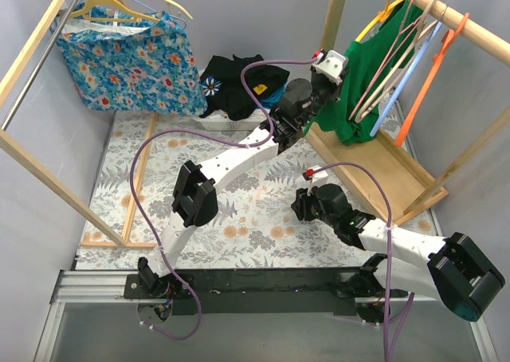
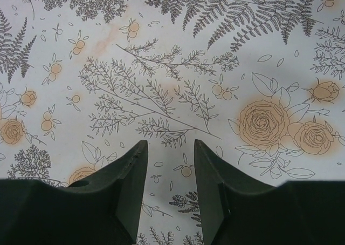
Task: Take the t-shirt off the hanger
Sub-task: Pick up the hanger from the clothesline.
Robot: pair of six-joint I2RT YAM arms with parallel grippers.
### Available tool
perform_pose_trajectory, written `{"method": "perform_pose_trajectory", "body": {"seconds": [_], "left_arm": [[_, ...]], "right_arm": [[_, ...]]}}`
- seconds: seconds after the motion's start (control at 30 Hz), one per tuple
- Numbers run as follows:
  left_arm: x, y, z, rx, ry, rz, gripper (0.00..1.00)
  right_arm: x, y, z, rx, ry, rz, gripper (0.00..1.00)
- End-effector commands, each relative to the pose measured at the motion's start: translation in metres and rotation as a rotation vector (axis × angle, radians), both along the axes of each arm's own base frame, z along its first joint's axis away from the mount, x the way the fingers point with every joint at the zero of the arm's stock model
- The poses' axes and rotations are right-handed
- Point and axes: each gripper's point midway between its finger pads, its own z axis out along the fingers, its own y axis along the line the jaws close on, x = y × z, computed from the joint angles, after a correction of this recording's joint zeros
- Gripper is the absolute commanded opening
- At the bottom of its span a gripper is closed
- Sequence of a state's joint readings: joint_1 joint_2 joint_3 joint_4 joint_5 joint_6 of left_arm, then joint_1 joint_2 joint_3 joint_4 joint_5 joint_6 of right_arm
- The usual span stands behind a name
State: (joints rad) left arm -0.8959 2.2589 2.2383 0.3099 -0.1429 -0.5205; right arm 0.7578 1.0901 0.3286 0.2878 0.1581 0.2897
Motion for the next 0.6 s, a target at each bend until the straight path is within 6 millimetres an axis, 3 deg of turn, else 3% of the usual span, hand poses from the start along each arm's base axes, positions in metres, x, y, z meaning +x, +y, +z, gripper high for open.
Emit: {"method": "perform_pose_trajectory", "body": {"seconds": [0.0,0.2,0.57], "left_arm": [[-0.026,0.033,0.082,-0.146,-0.125,0.013,0.00],[-0.040,0.048,0.118,-0.243,-0.219,0.033,0.00],[-0.069,0.058,0.164,-0.336,-0.377,0.027,0.00]], "right_arm": [[0.004,0.001,0.001,0.013,-0.021,-0.012,0.47],[0.003,0.003,-0.002,0.008,-0.010,-0.004,0.47],[0.003,0.004,-0.002,0.010,-0.003,0.002,0.46]]}}
